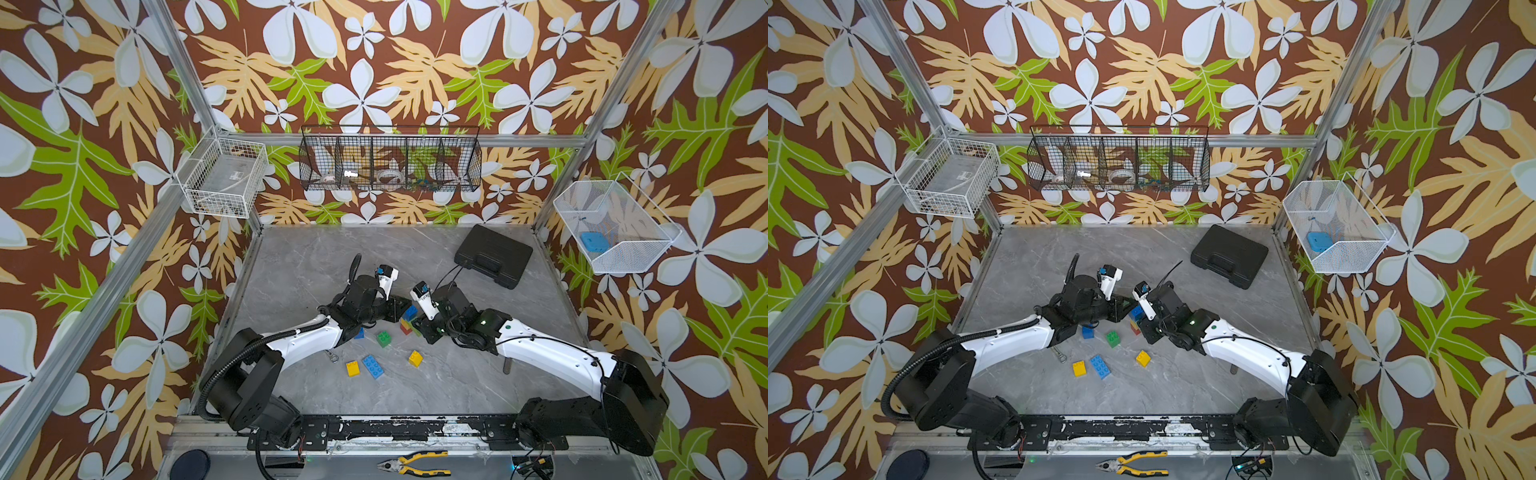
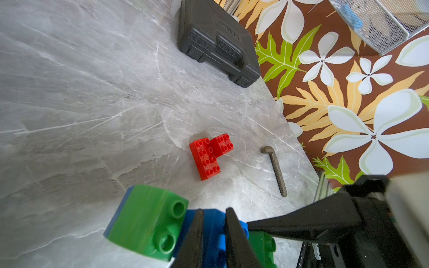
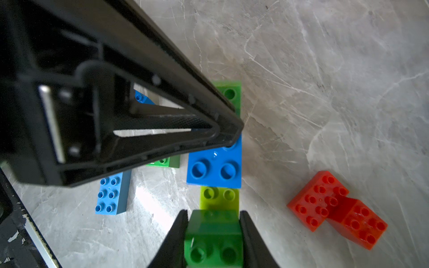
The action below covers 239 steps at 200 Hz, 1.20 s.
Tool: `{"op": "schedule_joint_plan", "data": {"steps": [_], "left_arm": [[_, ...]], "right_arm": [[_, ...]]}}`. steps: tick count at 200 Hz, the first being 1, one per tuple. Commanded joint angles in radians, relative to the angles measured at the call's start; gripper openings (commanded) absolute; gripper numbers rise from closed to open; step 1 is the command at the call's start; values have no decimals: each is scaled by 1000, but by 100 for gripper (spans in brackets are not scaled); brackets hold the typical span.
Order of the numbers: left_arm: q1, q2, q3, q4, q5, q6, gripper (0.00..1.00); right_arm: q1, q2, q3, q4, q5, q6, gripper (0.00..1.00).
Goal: Assemble a fork with lego
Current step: Assemble the lego brick with the lego brick.
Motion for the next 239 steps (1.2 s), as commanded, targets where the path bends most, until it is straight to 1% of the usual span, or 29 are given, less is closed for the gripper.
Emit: {"op": "schedule_joint_plan", "data": {"steps": [1,110,145,192,239], "left_arm": [[4,6,-13,-84,-14,0,19],[19,9,-45,-78,-22,-10,18],[19,14,-41,-76,-12,-9,19],[20,17,-43,-74,-12,-9,18],[20,17,-43,-72,-11,-10,18]], "right_arm": [[1,-1,8,-1,2,4,0],[0,-16,9,5,21,-1,0],[1,0,13,0,4,0,0],[0,15,8,-2,29,5,0],[-1,34,11,-7,19,8,0]]}}
